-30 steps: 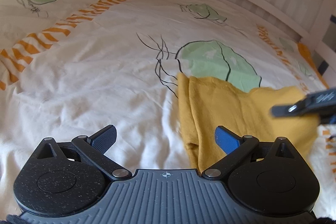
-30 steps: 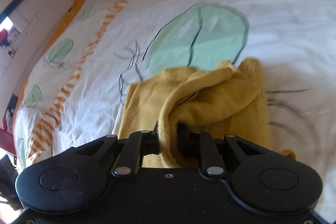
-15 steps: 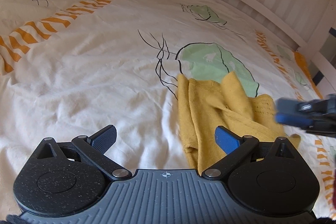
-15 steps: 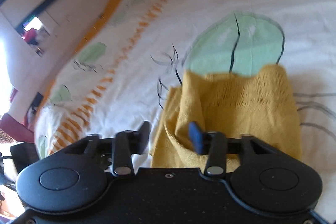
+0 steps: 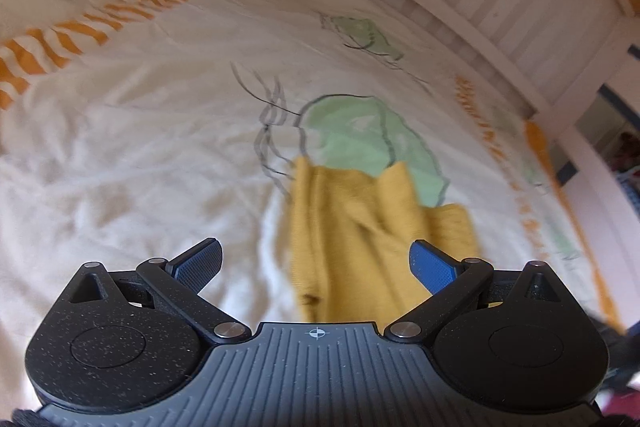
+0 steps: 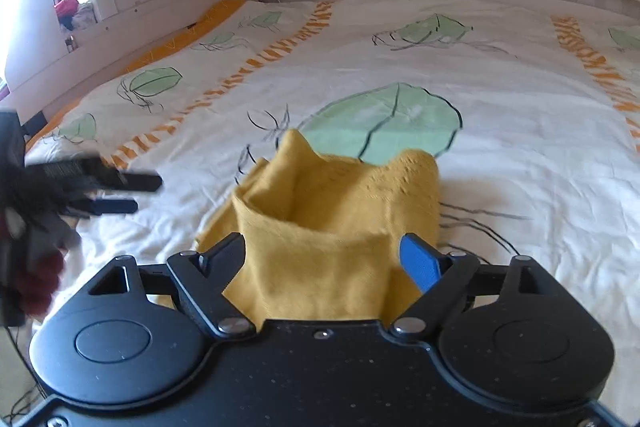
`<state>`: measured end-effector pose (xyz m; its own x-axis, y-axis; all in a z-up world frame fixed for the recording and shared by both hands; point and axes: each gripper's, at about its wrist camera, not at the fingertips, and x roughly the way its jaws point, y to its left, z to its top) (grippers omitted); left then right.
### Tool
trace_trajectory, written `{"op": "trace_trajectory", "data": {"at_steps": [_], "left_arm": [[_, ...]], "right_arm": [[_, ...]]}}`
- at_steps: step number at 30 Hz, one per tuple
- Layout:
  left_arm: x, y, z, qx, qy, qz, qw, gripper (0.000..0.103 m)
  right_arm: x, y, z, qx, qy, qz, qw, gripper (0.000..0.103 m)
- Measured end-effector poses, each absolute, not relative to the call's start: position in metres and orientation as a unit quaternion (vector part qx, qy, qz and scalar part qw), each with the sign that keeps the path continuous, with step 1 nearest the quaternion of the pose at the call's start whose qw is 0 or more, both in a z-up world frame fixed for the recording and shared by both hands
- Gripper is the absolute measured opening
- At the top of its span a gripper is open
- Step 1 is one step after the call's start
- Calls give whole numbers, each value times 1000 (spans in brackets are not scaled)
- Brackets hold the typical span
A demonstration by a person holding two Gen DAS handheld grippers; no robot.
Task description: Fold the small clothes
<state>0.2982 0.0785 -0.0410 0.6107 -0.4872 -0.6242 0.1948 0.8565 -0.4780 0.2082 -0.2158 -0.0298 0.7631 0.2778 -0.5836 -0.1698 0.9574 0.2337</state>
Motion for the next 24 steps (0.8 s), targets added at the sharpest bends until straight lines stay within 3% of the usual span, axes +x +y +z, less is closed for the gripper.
{"op": "trace_trajectory", "data": {"at_steps": [6, 14, 15, 16, 18, 21, 22, 24], "left_arm": [[327, 51, -38, -225, 440, -252, 832, 101], [366, -3, -58, -185, 501, -268, 802, 101], [368, -9, -61, -175, 506, -269, 801, 101], [370, -14, -63, -166, 510, -270, 800, 101], [373, -23, -67, -154, 514, -271, 799, 100], [379, -29, -70, -146, 516, -267, 801, 98], [381, -29, -70, -143, 515, -264, 803, 88], [384, -30, -72, -134, 519, -257, 804, 81]], "right_arm": [[211, -231, -41, 80, 307, 147, 937, 86], [211, -219, -56, 44, 304, 202, 930, 86], [210, -217, -58, 46, 303, 211, 928, 81], [209, -215, -59, 50, 304, 222, 925, 66], [207, -212, -62, 55, 309, 243, 918, 48], [198, -205, -64, 36, 299, 251, 920, 47], [194, -203, -64, 22, 293, 244, 924, 51], [190, -199, -65, 5, 290, 239, 927, 56]]}}
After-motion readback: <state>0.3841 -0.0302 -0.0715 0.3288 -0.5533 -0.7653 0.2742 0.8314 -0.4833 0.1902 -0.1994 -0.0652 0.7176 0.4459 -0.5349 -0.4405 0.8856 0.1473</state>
